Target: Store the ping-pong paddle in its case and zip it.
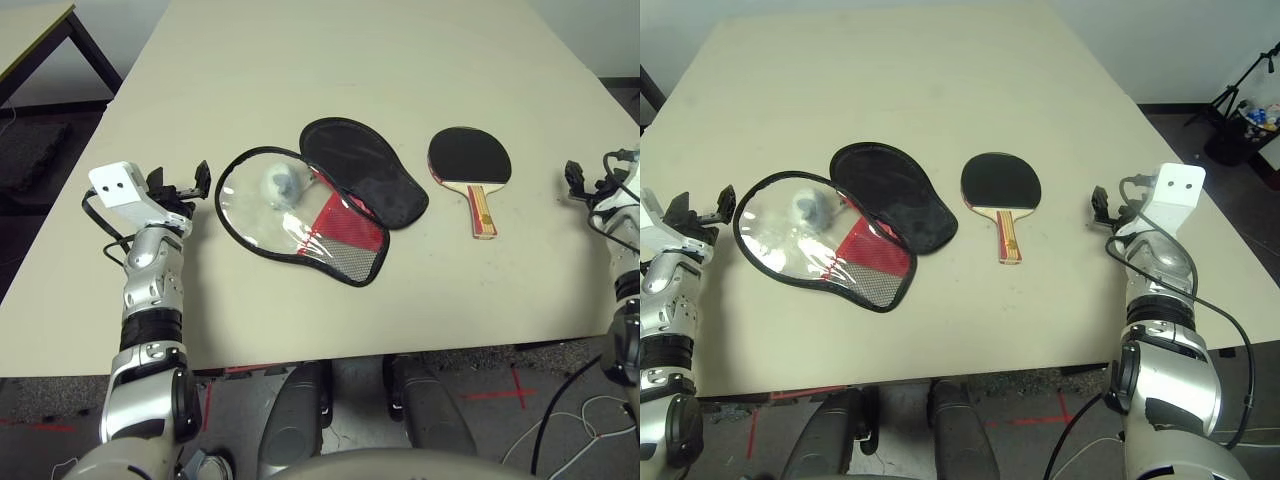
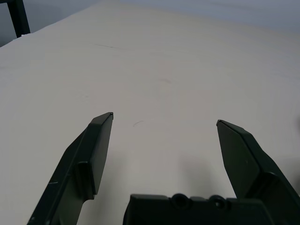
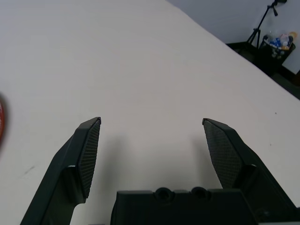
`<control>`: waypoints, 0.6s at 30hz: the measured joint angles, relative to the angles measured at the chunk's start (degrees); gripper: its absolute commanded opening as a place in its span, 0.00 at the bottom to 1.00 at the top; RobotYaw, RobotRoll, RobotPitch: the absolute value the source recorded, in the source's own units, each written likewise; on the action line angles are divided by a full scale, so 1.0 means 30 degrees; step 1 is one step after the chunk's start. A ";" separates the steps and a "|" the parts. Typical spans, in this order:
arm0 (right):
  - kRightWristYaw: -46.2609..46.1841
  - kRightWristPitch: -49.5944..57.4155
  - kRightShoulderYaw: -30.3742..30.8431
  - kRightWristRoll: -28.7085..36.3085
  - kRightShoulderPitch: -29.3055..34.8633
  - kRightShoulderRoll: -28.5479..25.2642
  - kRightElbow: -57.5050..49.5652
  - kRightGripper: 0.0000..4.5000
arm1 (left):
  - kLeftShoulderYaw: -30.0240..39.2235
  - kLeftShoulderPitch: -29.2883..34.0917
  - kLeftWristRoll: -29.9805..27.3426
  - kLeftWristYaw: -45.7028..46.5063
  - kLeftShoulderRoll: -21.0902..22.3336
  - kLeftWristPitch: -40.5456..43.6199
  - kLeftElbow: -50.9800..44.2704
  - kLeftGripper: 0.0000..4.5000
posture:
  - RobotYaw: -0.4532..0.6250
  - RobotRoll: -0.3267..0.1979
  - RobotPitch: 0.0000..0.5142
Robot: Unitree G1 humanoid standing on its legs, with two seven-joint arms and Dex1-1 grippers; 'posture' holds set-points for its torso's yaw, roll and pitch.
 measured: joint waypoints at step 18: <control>-0.1355 1.6165 0.0037 0.2021 0.2337 -0.1300 -1.3832 0.99 | -0.1616 -0.5587 -0.0419 -0.6298 0.3162 0.2669 0.1490 1.00 | 0.40 0.62 0.39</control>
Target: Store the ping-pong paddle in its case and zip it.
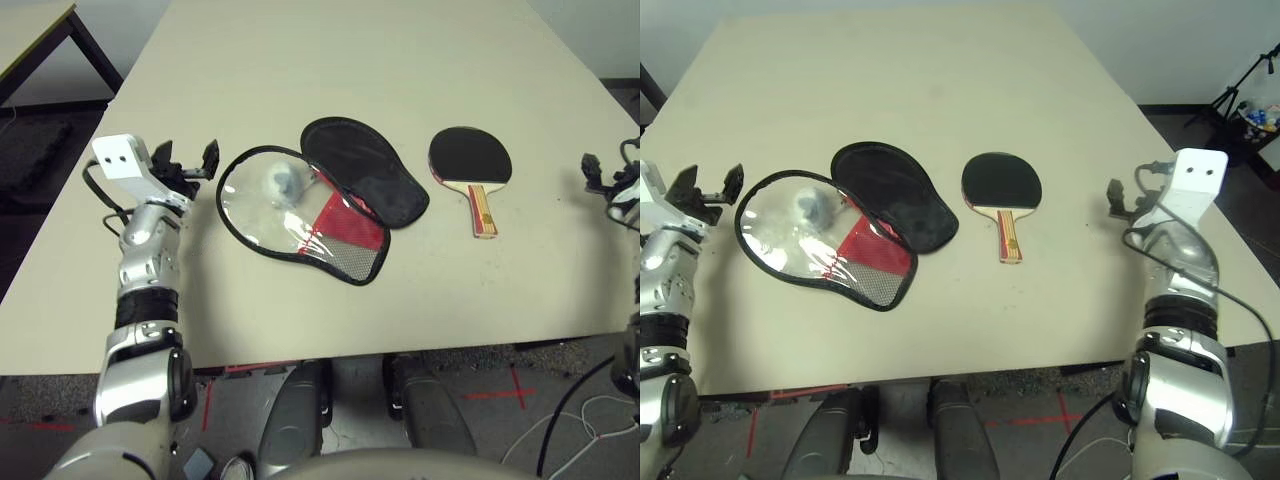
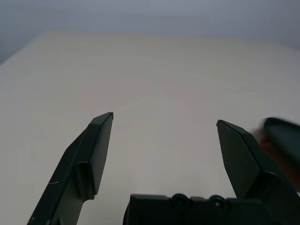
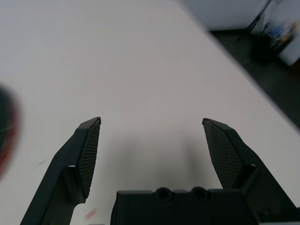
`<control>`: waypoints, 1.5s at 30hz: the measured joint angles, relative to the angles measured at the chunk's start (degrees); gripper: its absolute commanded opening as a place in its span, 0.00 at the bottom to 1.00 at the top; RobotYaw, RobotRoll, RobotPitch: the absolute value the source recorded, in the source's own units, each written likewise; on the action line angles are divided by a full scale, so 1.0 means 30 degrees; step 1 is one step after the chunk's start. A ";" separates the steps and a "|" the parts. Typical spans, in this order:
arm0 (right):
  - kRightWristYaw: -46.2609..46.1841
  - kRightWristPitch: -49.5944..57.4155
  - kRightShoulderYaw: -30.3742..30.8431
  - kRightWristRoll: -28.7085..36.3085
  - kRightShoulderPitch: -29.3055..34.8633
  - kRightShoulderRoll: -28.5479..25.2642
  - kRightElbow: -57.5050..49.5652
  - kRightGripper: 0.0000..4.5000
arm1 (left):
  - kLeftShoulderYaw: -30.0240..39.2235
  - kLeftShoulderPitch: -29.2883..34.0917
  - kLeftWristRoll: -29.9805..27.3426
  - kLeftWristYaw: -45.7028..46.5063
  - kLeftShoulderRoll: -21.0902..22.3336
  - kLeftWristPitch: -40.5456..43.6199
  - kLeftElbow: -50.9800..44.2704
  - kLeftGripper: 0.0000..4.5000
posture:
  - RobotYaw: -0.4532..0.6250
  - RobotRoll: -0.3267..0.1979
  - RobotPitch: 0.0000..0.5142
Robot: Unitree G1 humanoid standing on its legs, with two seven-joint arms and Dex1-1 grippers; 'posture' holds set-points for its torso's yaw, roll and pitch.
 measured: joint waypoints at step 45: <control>-0.0261 1.1805 0.7195 -0.1882 -0.4399 0.4739 -0.1452 0.25 | -0.7804 -0.4096 0.2229 -0.9864 -0.5410 0.4775 -0.1384 1.00 | 0.39 0.62 0.33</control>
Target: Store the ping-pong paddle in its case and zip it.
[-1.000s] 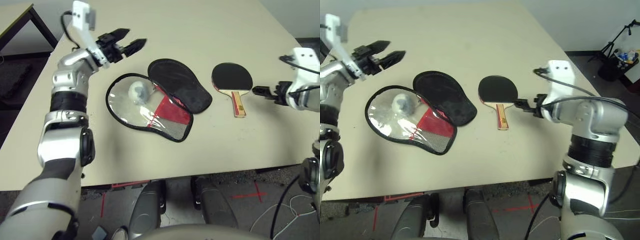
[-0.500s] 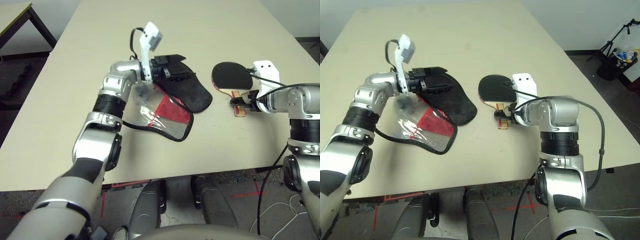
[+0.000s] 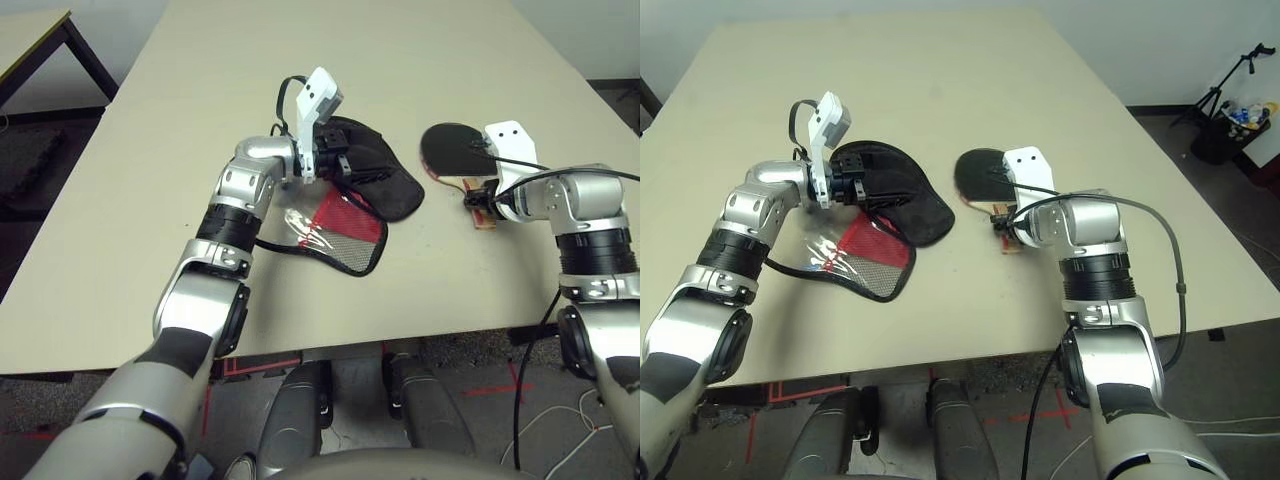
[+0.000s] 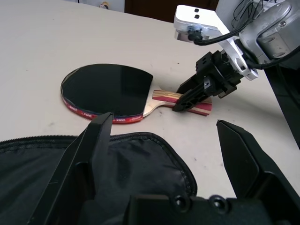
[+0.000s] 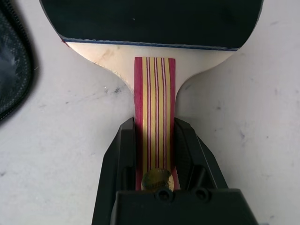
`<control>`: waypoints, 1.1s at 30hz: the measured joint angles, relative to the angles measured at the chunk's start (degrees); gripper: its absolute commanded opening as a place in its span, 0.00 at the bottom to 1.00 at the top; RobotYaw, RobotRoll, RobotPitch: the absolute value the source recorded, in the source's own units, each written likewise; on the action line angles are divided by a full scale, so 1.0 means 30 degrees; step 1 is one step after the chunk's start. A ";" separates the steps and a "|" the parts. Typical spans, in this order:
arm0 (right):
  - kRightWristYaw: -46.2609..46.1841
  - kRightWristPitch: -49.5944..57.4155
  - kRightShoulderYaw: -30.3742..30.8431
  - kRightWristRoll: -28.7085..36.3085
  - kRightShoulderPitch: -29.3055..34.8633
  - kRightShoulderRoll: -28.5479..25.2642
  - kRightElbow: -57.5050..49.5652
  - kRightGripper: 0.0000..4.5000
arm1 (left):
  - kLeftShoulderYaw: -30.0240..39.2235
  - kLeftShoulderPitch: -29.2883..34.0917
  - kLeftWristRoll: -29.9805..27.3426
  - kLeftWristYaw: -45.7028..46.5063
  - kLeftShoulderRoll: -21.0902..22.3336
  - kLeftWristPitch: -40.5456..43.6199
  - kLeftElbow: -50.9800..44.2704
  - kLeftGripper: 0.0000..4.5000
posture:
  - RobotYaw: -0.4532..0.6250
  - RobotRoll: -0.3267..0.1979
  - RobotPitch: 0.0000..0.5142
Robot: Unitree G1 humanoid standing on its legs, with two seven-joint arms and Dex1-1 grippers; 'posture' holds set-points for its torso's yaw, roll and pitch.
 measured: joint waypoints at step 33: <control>0.7313 -0.4599 0.4074 -0.0683 -0.4935 0.3289 0.4914 0.25 | 0.4061 0.1627 -0.2501 0.4651 0.5225 0.7780 -0.5243 1.00 | 0.54 0.62 0.35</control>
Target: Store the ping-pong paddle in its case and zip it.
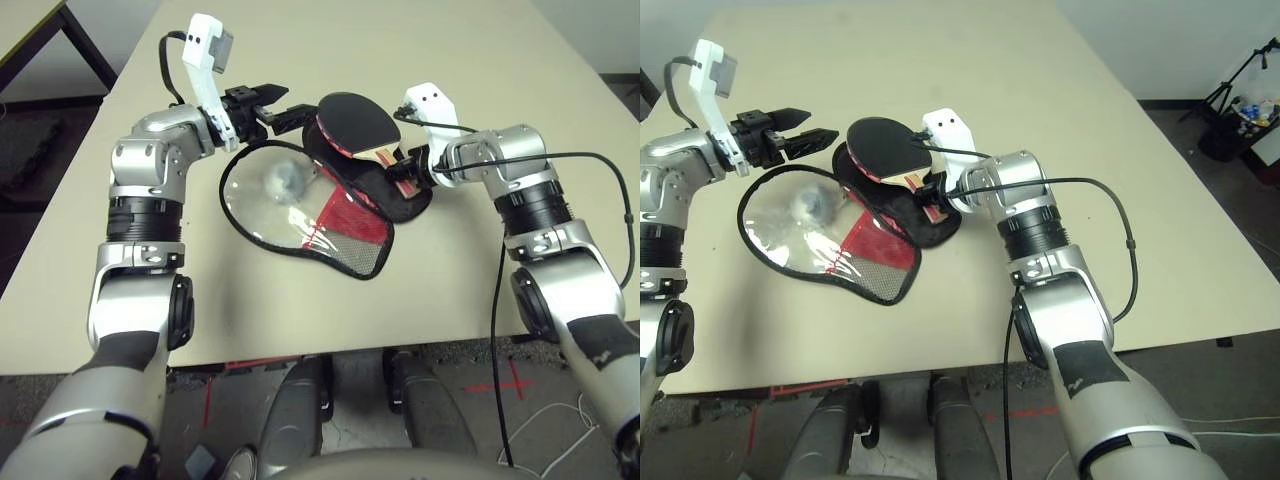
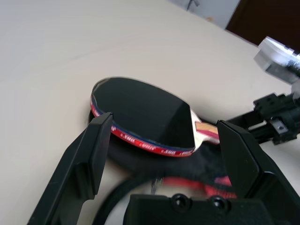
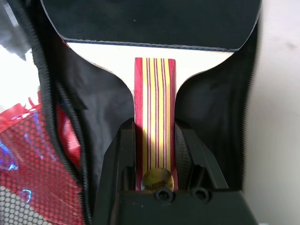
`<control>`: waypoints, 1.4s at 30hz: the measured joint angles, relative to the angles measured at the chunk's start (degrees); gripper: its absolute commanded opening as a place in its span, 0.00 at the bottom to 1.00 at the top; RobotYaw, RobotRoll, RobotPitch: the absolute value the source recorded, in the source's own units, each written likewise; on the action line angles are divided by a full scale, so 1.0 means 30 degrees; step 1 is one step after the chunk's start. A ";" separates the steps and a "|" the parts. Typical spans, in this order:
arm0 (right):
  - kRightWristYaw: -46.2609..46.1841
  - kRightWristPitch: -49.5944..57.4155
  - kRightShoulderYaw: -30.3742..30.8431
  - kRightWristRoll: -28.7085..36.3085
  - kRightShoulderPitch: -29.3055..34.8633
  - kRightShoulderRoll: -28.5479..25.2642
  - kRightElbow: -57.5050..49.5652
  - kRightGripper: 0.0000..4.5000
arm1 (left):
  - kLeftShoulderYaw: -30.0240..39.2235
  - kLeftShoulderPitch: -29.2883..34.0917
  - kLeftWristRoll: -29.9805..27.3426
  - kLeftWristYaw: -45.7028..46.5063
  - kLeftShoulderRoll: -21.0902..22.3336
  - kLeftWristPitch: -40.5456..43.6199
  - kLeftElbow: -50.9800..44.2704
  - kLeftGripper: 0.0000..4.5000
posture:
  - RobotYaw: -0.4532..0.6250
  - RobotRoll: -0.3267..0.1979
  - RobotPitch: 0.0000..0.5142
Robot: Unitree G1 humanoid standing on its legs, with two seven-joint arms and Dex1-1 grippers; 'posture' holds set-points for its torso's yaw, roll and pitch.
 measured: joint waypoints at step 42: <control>-0.0011 0.1858 -0.0088 -0.0056 0.1509 -0.0396 -0.2860 0.74 | -0.0283 -0.0496 -0.0459 0.0855 -0.0310 -0.0242 0.0186 1.00 | 0.50 0.62 0.36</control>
